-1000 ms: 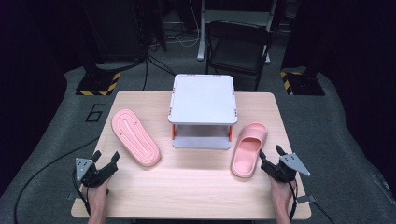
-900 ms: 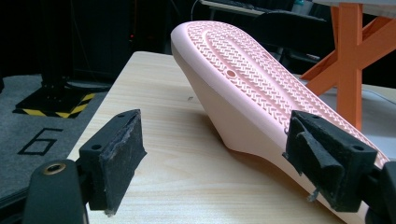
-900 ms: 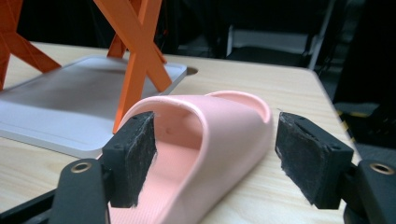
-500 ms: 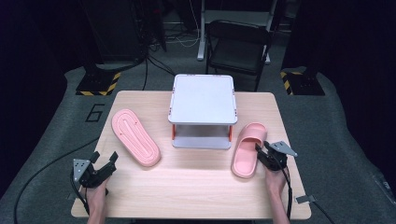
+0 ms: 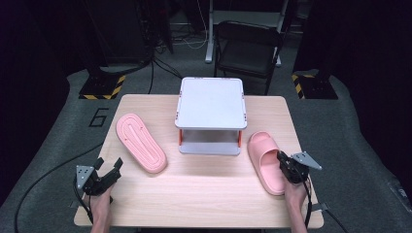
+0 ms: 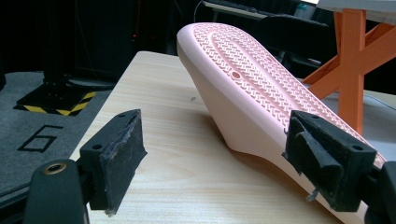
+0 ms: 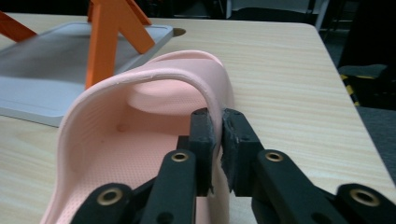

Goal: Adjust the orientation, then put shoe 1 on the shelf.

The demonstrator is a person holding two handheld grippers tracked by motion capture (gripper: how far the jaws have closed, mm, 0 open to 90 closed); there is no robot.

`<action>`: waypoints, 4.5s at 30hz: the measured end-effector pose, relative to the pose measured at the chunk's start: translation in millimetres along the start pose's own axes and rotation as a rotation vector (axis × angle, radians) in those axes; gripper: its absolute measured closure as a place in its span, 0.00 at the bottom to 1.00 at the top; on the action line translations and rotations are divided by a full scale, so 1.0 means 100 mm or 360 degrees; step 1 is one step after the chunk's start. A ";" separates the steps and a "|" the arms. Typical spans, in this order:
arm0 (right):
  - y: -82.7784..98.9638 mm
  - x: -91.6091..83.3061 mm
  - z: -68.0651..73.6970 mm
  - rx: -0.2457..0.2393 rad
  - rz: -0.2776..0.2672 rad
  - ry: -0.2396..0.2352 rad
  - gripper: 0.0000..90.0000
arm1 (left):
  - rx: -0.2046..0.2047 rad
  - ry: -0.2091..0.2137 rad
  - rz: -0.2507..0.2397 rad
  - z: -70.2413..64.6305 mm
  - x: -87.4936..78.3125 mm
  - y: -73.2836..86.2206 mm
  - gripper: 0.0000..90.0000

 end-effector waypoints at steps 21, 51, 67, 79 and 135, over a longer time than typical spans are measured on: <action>-0.04 -0.40 0.06 -0.0021 -0.0170 0.0000 0.29 | 0.0001 0.0021 0.0007 -0.02 -0.01 0.01 0.21; -0.04 0.13 0.04 -0.0179 0.0110 -0.0020 0.76 | 0.0004 0.0054 0.0030 -0.01 -0.03 0.01 0.27; -0.01 -0.14 0.17 -0.0136 0.0075 -0.0147 0.90 | 0.0105 0.0138 0.0009 -0.30 -0.05 -0.14 0.28; -0.15 -0.21 0.64 -0.0197 0.0042 -0.0323 0.90 | 0.0311 0.0461 0.0059 -1.33 0.09 -0.57 0.25; -0.21 -0.12 1.75 -0.0458 -0.0126 -0.0774 0.29 | 0.0439 0.0669 0.0396 -2.57 1.18 -0.55 0.36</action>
Point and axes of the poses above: each handheld gripper's, and its own axes: x roughly forward along the jaws, y roughly out of its underside, z roughly to its left, the point moved 8 cm from there along x, roughly forward along the jaws, and after that the axes turned 8 degrees about -x, right-handed, at the moved point
